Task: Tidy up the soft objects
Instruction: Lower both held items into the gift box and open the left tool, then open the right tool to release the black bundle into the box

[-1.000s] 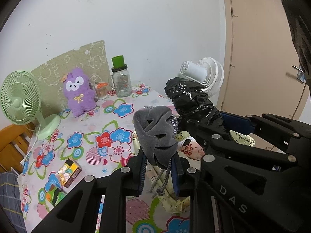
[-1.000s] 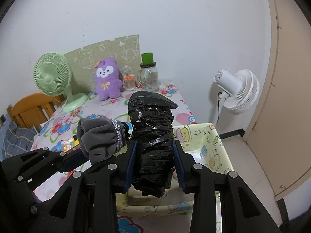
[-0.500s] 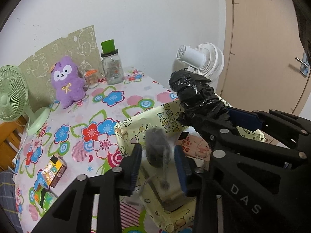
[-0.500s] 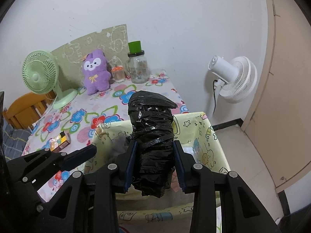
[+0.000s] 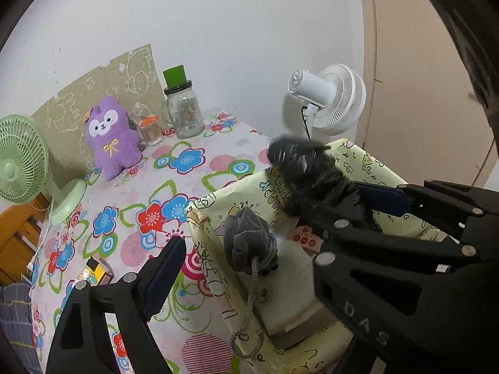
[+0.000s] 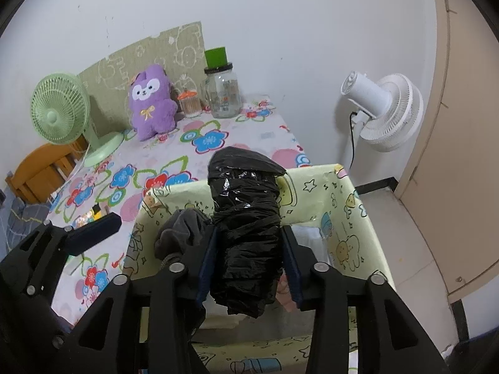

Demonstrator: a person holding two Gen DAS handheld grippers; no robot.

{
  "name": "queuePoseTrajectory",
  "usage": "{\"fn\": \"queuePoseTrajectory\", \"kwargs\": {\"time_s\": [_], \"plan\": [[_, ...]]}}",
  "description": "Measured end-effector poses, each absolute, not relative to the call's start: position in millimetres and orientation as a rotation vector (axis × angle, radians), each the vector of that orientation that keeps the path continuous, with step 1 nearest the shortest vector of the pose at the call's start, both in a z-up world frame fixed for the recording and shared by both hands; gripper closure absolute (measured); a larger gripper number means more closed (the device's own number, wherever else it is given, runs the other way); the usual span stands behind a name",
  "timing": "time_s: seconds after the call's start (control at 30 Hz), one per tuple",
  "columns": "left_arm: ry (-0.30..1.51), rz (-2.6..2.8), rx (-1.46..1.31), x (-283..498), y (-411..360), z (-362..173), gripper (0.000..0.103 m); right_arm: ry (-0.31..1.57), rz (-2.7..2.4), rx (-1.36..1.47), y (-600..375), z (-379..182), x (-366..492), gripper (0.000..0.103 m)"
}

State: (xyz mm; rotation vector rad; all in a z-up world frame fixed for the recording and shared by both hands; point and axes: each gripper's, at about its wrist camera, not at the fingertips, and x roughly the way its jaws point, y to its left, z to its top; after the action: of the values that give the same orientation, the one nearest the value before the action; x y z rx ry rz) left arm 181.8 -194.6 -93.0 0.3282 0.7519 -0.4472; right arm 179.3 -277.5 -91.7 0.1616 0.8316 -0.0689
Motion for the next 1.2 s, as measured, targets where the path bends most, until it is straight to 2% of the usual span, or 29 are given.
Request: {"fn": "queuePoseTrajectory", "kwargs": {"time_s": [0.13, 0.33, 0.83, 1.2], "plan": [[0.769, -0.444, 0.324, 182.9, -192.3, -95.7, 0.013, 0.825, -0.077, 0.146, -274.6, -92.4, 178.0, 0.038], [0.781, -0.425, 0.304, 182.5, -183.5, -94.8, 0.010, 0.817, -0.081, 0.138, -268.5, -86.5, 174.4, 0.028], [0.741, -0.412, 0.270, 166.7, -158.5, -75.7, 0.004, 0.770, -0.091, 0.117, -247.6, -65.3, 156.5, 0.017], [0.699, -0.407, 0.271, 151.3, -143.5, -61.1, 0.002, 0.730, -0.099, 0.098, -230.9, -46.8, 140.2, 0.013]]}}
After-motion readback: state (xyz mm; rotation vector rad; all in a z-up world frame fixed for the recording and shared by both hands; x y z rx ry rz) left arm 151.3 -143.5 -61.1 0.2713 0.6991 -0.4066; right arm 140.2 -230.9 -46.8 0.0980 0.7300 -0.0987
